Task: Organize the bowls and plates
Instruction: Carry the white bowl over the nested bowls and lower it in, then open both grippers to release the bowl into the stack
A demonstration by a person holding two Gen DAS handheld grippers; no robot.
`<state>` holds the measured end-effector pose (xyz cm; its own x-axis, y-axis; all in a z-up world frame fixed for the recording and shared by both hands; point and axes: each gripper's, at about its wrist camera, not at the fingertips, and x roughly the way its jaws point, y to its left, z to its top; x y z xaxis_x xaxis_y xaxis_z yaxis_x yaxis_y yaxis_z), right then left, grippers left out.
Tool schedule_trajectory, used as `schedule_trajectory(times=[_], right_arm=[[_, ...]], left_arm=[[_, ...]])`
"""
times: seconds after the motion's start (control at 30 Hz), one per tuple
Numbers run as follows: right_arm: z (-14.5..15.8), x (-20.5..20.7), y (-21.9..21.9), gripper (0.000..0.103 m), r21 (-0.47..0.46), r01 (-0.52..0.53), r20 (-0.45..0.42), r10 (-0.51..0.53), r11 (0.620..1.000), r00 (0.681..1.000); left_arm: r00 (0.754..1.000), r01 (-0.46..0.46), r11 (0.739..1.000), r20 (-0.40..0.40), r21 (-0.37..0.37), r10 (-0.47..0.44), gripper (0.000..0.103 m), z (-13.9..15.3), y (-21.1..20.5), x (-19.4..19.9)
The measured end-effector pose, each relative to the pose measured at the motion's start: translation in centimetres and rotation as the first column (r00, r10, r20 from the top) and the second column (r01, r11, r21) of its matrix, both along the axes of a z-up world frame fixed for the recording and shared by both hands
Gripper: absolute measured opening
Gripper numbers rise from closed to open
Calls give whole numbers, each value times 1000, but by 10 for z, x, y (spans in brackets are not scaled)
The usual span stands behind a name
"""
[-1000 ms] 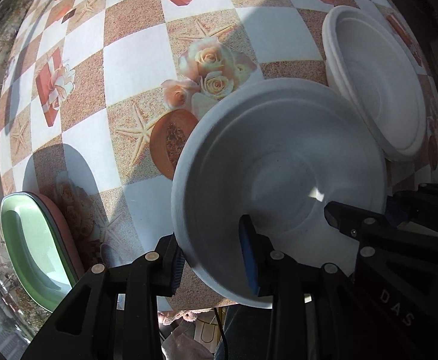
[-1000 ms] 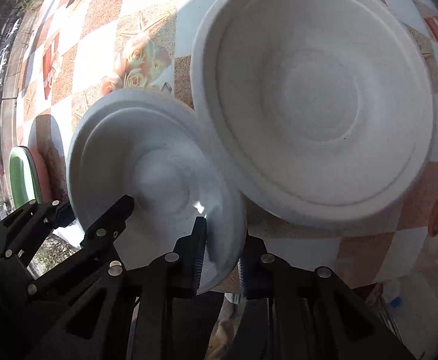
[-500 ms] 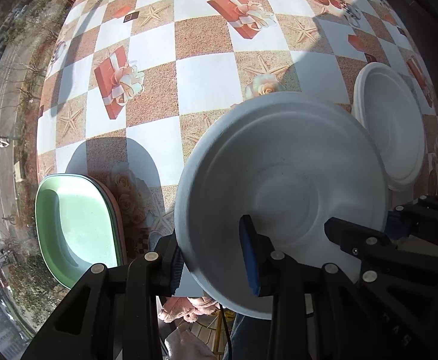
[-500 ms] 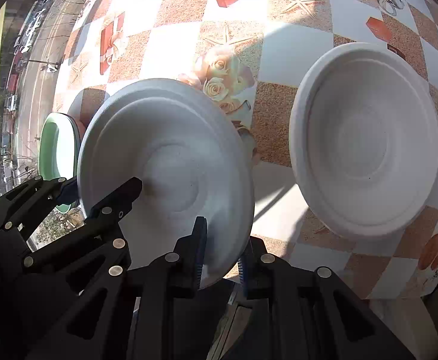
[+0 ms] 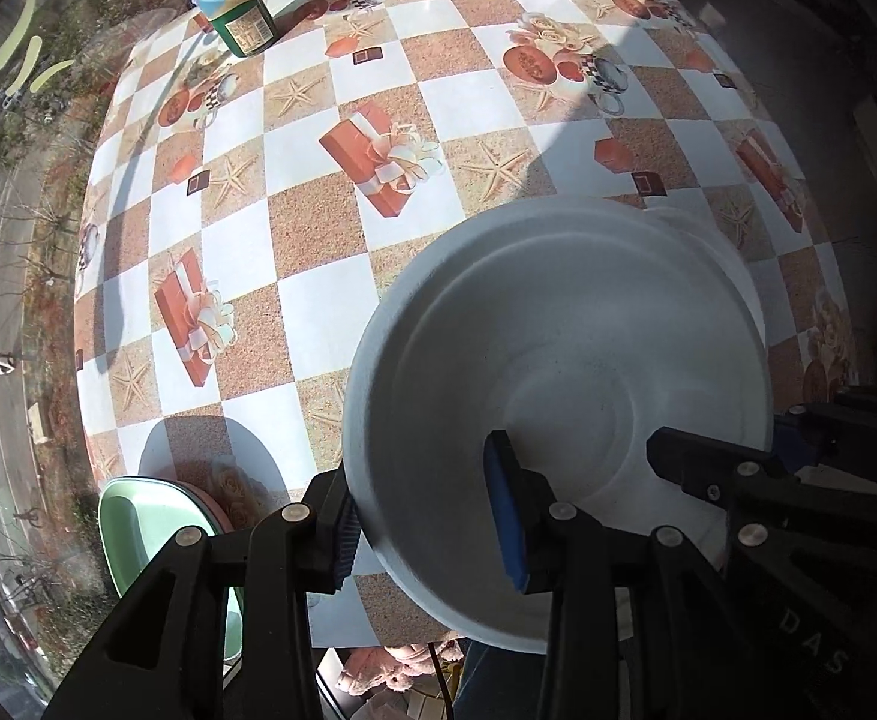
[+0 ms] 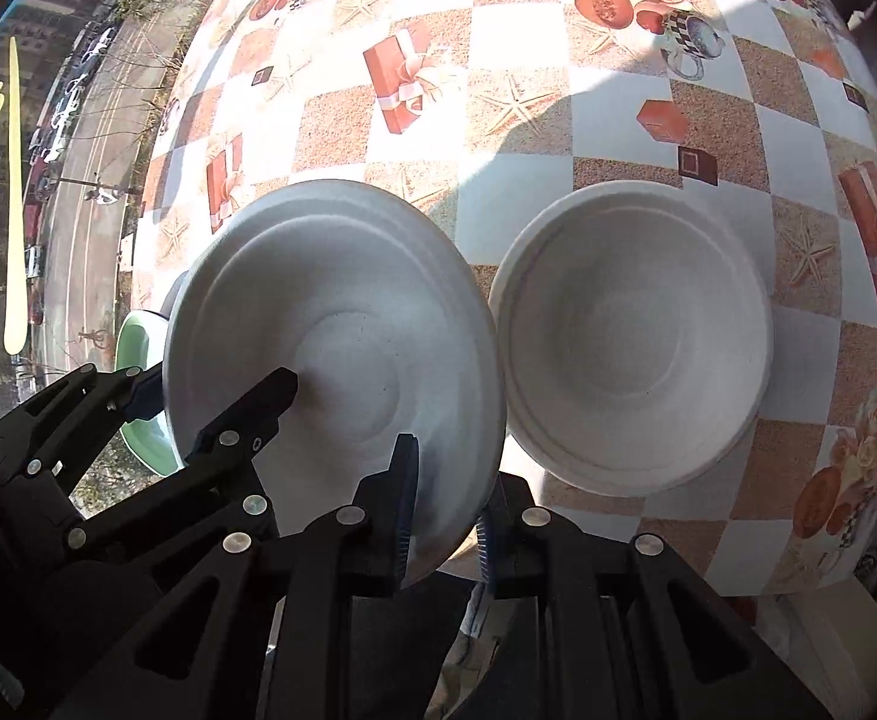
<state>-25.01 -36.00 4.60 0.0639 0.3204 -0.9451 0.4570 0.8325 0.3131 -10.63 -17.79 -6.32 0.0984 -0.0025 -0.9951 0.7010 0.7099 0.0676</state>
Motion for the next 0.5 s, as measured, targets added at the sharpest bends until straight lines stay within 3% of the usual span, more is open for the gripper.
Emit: schedule_trajectory(times=[0.2, 0.4, 0.5], right_arm=[[7, -24, -43, 20, -20, 109, -8, -110, 994, 994], [0, -42, -74, 20, -50, 182, -41, -185, 982, 982], [-4, -46, -86, 20, -68, 189, -47, -192, 980, 980]], left_arm=[[995, 95, 995, -3, -10, -95, 40, 1, -44, -10], [990, 133, 991, -39, -7, -133, 40, -15, -73, -14], [989, 138, 990, -47, 8, -137, 50, -21, -76, -14]])
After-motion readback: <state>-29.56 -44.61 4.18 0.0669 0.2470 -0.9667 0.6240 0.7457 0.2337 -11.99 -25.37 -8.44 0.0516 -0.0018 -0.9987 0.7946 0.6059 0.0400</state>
